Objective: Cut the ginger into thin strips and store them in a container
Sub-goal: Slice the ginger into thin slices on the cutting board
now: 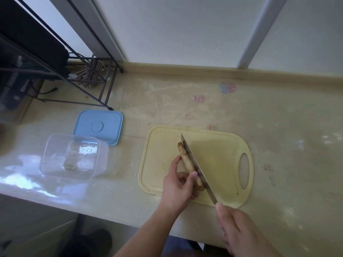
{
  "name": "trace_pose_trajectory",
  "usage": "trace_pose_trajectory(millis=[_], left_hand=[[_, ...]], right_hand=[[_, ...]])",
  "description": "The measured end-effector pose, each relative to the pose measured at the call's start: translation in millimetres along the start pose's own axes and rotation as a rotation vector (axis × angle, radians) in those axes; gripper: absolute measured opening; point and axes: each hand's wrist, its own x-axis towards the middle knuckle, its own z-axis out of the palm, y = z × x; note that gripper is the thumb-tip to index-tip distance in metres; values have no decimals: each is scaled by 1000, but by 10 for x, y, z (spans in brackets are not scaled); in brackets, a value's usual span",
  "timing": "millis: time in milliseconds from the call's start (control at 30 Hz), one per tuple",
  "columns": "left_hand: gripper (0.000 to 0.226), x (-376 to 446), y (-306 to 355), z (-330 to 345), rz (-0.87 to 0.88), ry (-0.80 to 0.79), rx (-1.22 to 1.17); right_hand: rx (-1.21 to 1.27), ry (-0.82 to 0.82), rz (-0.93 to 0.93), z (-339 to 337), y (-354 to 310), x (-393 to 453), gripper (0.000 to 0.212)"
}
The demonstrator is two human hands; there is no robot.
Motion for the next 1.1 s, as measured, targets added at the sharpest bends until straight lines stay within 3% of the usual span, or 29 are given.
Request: trace_pose_trajectory(millis=[67, 233, 367, 500, 633, 733, 933, 1100], left_hand=[[63, -6, 9, 17, 2, -8, 5], [66, -9, -3, 1, 13, -61, 43], [64, -3, -17, 17, 36, -45, 73], [57, 2, -5, 15, 43, -49, 60], [57, -13, -3, 22, 48, -49, 50], [57, -20, -22, 16, 46, -60, 68], [58, -28, 26, 8, 70, -53, 130], [59, -44, 68, 4, 49, -36, 123]], right_hand=[[110, -51, 57, -65, 9, -14, 54], [47, -89, 59, -84, -119, 15, 57], [142, -287, 8, -145, -277, 219, 61], [201, -255, 54, -110, -217, 223, 57], [108, -108, 109, -55, 24, 67, 48], [81, -160, 140, -48, 31, 79, 50], [132, -227, -69, -13, -331, 519, 51], [133, -241, -17, -48, -138, 465, 51]])
